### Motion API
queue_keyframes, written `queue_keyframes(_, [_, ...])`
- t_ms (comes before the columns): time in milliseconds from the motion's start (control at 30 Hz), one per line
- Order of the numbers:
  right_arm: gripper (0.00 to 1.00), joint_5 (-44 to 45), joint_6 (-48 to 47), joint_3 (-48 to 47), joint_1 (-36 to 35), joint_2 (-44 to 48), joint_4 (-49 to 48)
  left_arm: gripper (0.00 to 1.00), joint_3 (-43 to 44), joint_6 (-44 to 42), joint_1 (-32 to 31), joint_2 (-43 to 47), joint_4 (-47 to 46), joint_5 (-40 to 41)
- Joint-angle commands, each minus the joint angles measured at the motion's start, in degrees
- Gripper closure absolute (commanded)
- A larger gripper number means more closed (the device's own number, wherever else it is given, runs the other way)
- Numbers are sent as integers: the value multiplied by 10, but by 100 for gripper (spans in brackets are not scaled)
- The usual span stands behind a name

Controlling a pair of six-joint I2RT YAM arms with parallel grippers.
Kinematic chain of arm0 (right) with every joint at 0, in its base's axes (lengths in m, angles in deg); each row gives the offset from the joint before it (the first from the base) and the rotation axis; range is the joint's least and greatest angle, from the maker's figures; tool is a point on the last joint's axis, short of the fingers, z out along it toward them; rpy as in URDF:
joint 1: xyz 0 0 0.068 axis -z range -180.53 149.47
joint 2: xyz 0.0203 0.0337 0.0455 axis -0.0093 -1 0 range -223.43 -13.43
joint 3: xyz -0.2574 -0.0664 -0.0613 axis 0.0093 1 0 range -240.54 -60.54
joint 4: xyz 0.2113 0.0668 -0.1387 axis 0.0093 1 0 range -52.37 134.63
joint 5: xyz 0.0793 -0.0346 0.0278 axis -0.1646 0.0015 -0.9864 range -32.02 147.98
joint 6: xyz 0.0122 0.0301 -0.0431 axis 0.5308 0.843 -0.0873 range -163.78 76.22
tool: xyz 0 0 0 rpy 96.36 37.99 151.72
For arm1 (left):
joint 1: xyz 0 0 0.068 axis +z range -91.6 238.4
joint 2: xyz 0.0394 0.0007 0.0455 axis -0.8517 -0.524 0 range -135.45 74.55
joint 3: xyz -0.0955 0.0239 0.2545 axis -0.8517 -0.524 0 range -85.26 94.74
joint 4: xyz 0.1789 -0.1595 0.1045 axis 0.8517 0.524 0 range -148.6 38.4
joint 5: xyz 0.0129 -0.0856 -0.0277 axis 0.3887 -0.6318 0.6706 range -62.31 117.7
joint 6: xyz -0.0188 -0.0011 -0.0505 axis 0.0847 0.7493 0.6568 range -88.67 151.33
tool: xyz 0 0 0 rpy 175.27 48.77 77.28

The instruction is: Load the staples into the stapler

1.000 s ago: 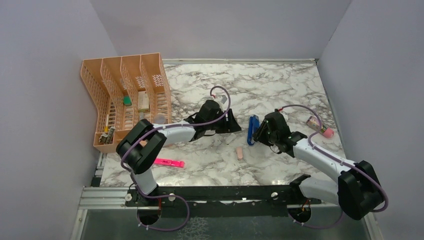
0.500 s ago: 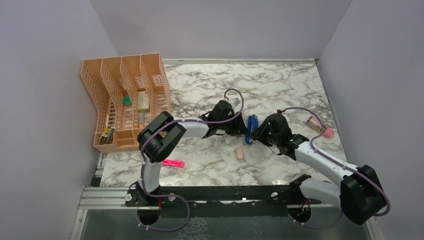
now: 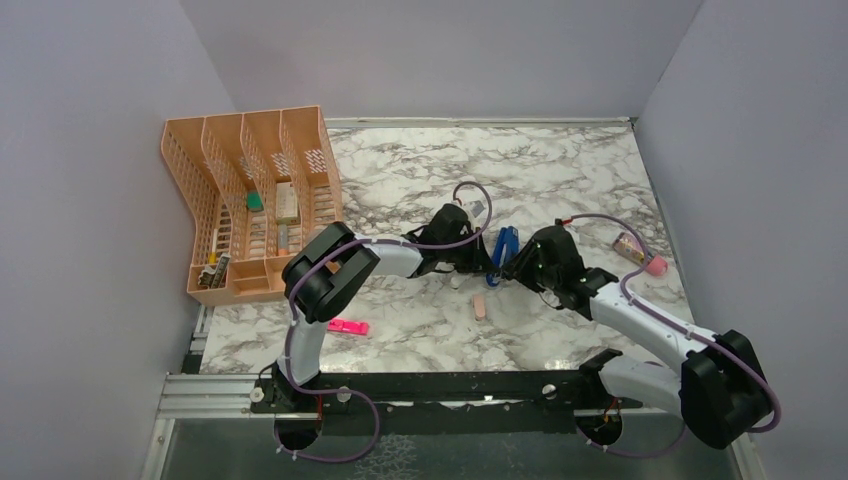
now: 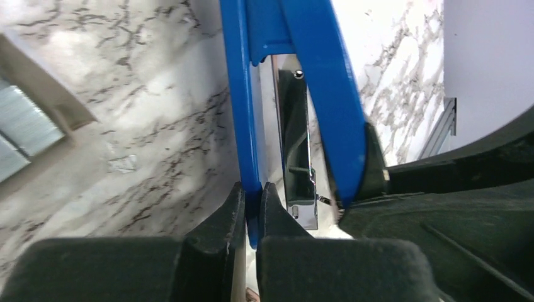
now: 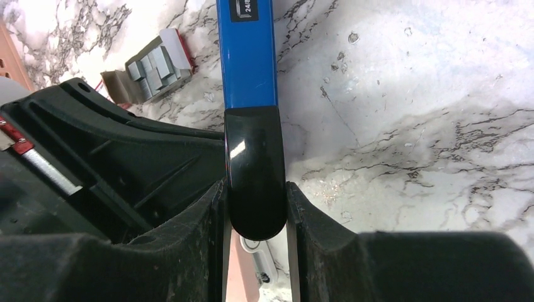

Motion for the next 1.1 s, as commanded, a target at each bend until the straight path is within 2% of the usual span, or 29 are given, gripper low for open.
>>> queue_keyframes(0, [81, 34, -20, -41, 2, 14, -21, 100, 1, -32, -7, -12, -3, -11])
queue_keyframes(233, [80, 89, -93, -88, 42, 45, 9, 100, -3, -62, -8, -12, 11, -2])
queue_keyframes(500, [77, 132, -149, -136, 95, 26, 11, 100, 1, -81, -11, -10, 12, -20])
queue_keyframes(1067, [67, 116, -167, -171, 176, -48, -25, 100, 9, -97, -31, -3, 11, -43])
